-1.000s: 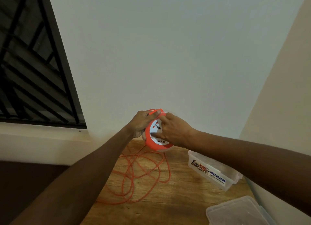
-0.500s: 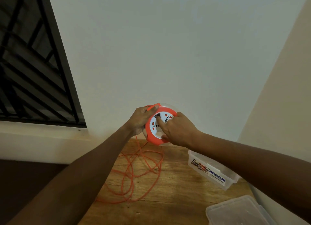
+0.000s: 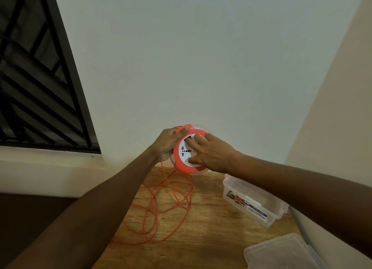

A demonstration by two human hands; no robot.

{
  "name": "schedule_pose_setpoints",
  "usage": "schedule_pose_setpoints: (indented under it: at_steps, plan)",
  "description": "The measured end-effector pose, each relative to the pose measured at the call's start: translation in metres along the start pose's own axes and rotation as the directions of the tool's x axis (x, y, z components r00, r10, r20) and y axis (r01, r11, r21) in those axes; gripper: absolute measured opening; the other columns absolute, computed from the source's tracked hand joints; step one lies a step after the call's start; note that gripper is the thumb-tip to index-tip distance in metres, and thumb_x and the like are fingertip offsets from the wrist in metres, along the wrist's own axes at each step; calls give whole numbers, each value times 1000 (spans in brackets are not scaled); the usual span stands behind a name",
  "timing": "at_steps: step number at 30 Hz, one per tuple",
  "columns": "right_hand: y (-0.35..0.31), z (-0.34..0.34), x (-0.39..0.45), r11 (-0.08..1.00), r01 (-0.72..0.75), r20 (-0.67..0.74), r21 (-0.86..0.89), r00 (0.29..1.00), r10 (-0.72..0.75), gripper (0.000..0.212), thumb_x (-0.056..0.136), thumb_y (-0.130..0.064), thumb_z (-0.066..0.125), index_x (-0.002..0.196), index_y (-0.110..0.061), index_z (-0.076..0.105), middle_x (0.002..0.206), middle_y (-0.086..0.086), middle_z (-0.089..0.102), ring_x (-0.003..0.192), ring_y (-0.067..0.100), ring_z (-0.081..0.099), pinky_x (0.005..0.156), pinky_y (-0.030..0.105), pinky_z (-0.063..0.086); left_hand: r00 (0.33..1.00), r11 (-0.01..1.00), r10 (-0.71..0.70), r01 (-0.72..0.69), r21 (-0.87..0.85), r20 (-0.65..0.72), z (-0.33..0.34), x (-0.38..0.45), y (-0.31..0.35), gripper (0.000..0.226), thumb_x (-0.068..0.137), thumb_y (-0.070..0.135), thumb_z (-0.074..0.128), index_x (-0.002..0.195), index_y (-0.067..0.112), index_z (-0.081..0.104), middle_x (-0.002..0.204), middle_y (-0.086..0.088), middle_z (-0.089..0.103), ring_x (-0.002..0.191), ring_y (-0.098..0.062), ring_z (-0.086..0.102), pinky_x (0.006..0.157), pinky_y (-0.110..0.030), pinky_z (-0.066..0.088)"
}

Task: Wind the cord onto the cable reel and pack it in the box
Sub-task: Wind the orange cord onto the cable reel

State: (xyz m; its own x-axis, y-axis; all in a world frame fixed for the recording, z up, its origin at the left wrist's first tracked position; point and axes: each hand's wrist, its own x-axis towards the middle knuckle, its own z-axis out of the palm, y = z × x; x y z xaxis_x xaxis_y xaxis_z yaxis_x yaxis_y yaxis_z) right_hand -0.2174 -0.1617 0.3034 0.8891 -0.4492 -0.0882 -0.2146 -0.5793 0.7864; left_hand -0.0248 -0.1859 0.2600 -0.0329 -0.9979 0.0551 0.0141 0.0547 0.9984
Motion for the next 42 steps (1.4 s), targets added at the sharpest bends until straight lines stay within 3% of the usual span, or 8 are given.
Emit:
schedule_pose_setpoints:
  at_steps: [6, 11, 15, 20, 28, 31, 37, 42]
  plan:
    - [0, 2, 7, 996, 25, 44, -88, 999, -21, 87, 76, -45, 79, 147, -36, 30, 135, 15, 50, 120, 35, 44, 97, 46, 42, 1000, 998, 4, -4, 68, 6, 2, 4, -4, 27, 98, 41, 61, 112, 20, 70, 106, -10, 78, 92, -32, 75, 83, -43, 64]
    - [-9, 1, 6, 981, -192, 12, 31, 981, 192, 81, 88, -41, 67, 149, -9, 24, 130, 23, 57, 103, 39, 62, 94, 47, 46, 1000, 1000, 14, -14, 6, -10, 3, 4, -3, 37, 97, 43, 63, 120, 15, 69, 111, -11, 78, 97, -34, 75, 87, -47, 63]
    - [-18, 3, 5, 963, -244, 5, 110, 970, 245, 80, 93, -39, 60, 151, -3, 17, 140, 25, 48, 113, 42, 59, 102, 51, 41, 1000, 999, 21, -21, 27, -6, 5, 5, 1, 33, 98, 41, 61, 121, 18, 68, 112, -8, 77, 98, -32, 76, 83, -44, 64]
    - [-16, 11, 5, 960, -252, 11, 120, 968, 253, 82, 79, -51, 74, 143, -11, 42, 114, 20, 67, 86, 35, 70, 85, 45, 54, 1000, 1000, 5, -4, 25, -18, 2, 5, -3, 41, 96, 44, 62, 125, 15, 67, 114, -10, 77, 100, -36, 75, 88, -50, 62]
    - [3, 5, -1, 993, -28, -187, 113, 981, 49, 48, 74, -30, 82, 116, -17, 63, 112, 15, 62, 96, 29, 56, 67, 37, 52, 999, 999, 17, -19, 47, 32, -2, 1, -7, 37, 97, 43, 61, 118, 15, 70, 112, -15, 76, 97, -37, 73, 89, -49, 62]
    - [-1, 13, 0, 989, 101, -178, 105, 981, -81, 50, 77, -28, 80, 123, -23, 62, 127, 19, 55, 110, 35, 53, 79, 44, 53, 999, 999, 5, -6, 51, 33, 0, 0, -9, 29, 100, 40, 58, 114, 18, 71, 110, -14, 76, 94, -34, 74, 84, -45, 63]
    - [-5, 11, -4, 993, 93, -96, 79, 992, -86, 40, 74, -28, 82, 111, -33, 70, 132, 23, 53, 108, 36, 56, 74, 41, 52, 1000, 996, -11, 9, 93, 22, -2, 2, -13, 38, 99, 41, 59, 123, 13, 68, 114, -13, 76, 101, -38, 74, 86, -46, 63]
    - [-7, 12, 0, 994, 113, -84, 7, 990, -113, 50, 80, -37, 76, 126, -39, 58, 135, 17, 52, 116, 34, 48, 87, 43, 46, 999, 996, -2, -3, 90, 51, 4, 4, -14, 39, 97, 42, 62, 122, 13, 70, 114, -15, 76, 103, -39, 73, 91, -49, 61]
